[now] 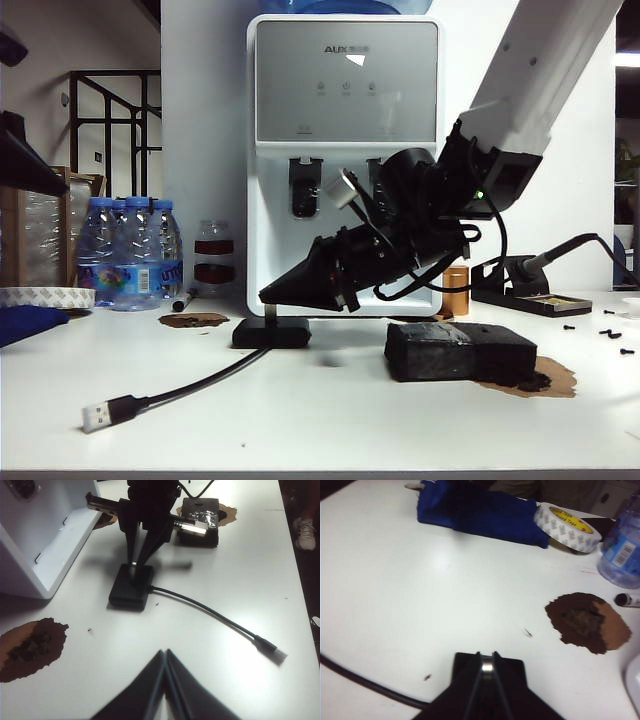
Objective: Take the USB flash drive out of the black sponge and insert it into the slot on top of the black USB adpator box.
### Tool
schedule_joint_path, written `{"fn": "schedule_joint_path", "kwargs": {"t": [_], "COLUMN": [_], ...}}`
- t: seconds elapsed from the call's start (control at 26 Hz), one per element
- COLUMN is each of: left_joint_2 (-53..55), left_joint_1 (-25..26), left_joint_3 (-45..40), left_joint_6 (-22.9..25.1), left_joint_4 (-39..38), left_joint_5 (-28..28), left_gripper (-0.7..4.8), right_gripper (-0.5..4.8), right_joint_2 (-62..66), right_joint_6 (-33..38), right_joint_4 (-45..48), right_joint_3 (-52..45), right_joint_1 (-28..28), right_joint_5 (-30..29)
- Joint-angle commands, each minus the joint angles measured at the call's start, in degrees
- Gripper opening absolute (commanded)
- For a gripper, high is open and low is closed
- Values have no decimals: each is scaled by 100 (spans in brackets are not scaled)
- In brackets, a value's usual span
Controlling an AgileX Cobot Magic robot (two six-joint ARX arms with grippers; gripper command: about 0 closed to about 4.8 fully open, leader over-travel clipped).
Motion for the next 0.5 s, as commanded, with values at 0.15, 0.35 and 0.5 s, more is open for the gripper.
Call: {"fn": "schedule_joint_path", "kwargs": {"t": [0.15,0.35,0.5], "left_joint_2": [-11,-11,-11], "left_joint_1": [7,4,4], "left_joint_3": [11,11,11], "left_joint_6": [61,61,59], "left_joint_4": [0,2,-2], "left_joint_5": [39,42,39], "left_gripper": [-4,-4,-4], "right_gripper": [-4,-4,-4], "right_joint_2": [22,22,22], "right_joint_6": [-76,-81,-79], "right_joint_4": [-262,-562,-540], "right_joint_3": [-2,22,37], "right_joint_1": [-136,-155,-144], "right_joint_5": [485,321,74]}}
